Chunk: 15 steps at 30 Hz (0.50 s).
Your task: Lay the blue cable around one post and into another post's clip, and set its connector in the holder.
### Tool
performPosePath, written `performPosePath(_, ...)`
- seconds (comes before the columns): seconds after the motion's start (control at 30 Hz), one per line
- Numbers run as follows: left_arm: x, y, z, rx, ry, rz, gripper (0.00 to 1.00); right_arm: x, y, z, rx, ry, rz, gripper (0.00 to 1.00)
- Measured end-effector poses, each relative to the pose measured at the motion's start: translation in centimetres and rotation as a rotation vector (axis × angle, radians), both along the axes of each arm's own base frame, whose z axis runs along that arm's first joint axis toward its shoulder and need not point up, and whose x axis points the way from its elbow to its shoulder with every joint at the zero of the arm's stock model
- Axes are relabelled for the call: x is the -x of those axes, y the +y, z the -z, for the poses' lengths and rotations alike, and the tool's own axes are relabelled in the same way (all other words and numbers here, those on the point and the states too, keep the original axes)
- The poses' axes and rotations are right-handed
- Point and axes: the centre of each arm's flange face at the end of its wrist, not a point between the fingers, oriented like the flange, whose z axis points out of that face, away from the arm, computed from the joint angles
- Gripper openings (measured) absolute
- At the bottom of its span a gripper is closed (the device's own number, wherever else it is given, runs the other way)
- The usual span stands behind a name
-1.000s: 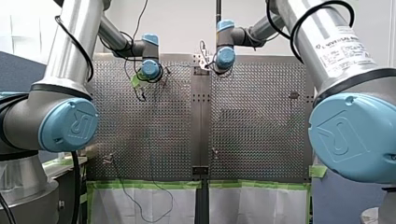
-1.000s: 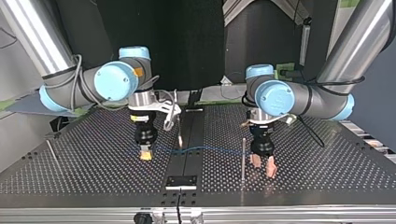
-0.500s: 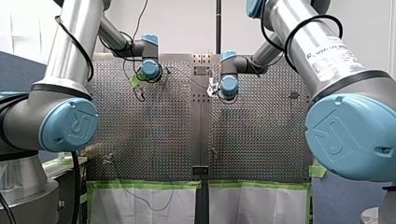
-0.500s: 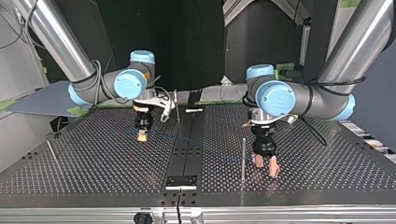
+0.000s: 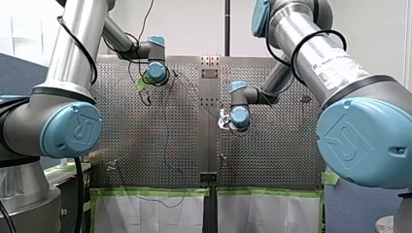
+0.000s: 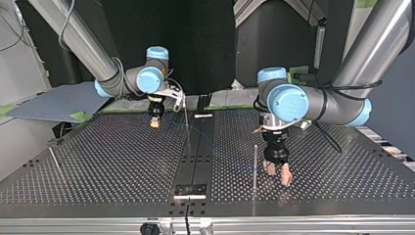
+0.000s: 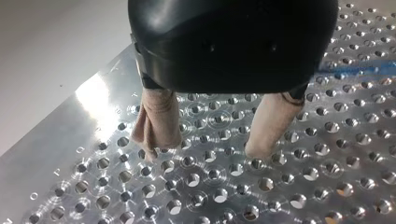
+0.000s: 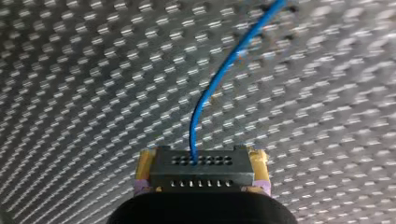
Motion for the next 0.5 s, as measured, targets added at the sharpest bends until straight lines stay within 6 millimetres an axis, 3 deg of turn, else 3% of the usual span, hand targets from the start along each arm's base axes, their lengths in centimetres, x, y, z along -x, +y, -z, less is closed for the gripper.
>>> performPosePath(0.5,-0.1,0.1,0.0,0.000,-0.003,0.001,1.00,4.7,1.7,13.1,-0.103,0.063,0.108,0.02)
